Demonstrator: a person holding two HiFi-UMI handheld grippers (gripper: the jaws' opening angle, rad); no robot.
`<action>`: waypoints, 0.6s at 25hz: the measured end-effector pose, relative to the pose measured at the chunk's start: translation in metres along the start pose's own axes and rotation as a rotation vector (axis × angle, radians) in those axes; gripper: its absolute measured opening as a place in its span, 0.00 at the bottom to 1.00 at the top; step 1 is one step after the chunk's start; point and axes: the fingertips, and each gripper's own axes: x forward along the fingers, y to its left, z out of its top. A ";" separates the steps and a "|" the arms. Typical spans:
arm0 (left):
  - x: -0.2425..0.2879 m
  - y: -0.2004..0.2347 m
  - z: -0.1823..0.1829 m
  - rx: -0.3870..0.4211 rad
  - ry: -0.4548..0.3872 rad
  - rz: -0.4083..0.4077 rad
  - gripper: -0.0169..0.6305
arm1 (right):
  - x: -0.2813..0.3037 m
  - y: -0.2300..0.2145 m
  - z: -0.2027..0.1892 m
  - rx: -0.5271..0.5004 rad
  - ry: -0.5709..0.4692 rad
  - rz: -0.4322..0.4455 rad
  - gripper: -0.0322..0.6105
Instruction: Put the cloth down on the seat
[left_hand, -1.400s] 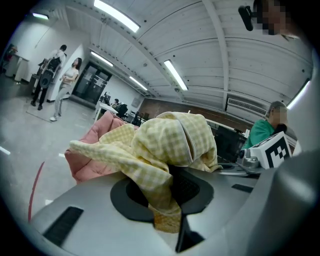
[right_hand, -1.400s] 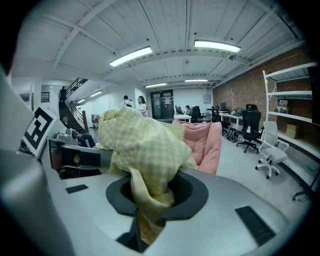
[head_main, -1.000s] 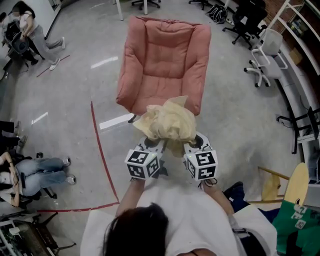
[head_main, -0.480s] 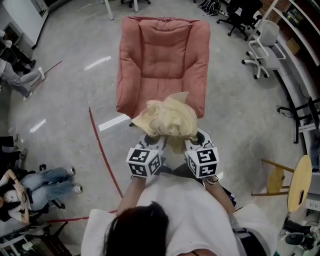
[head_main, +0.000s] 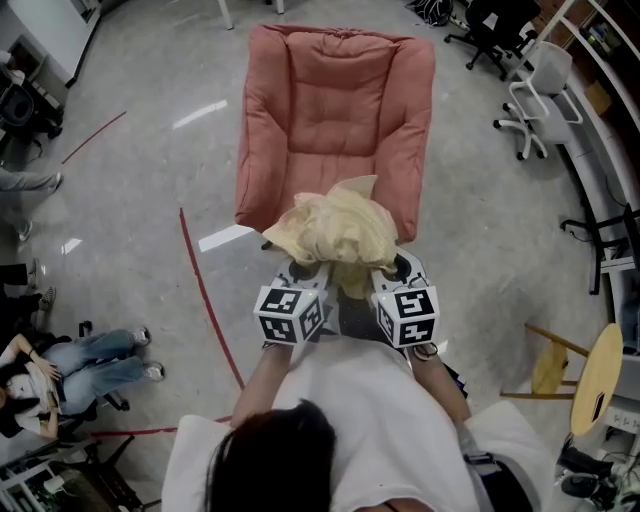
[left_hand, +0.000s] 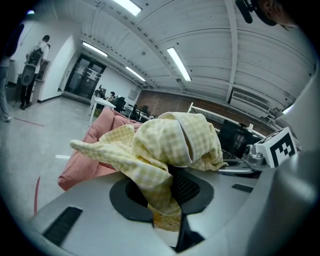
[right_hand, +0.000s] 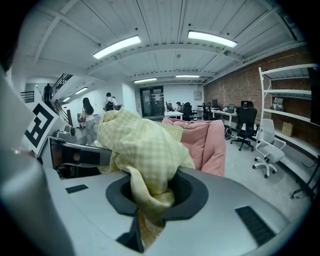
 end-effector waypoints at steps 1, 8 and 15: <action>0.005 0.004 0.001 -0.004 0.004 0.007 0.17 | 0.006 -0.002 0.001 -0.003 0.004 0.006 0.18; 0.062 0.035 0.016 -0.024 0.043 0.067 0.17 | 0.066 -0.038 0.013 -0.023 0.048 0.060 0.18; 0.143 0.079 0.019 -0.074 0.105 0.119 0.17 | 0.147 -0.086 0.012 -0.029 0.134 0.109 0.18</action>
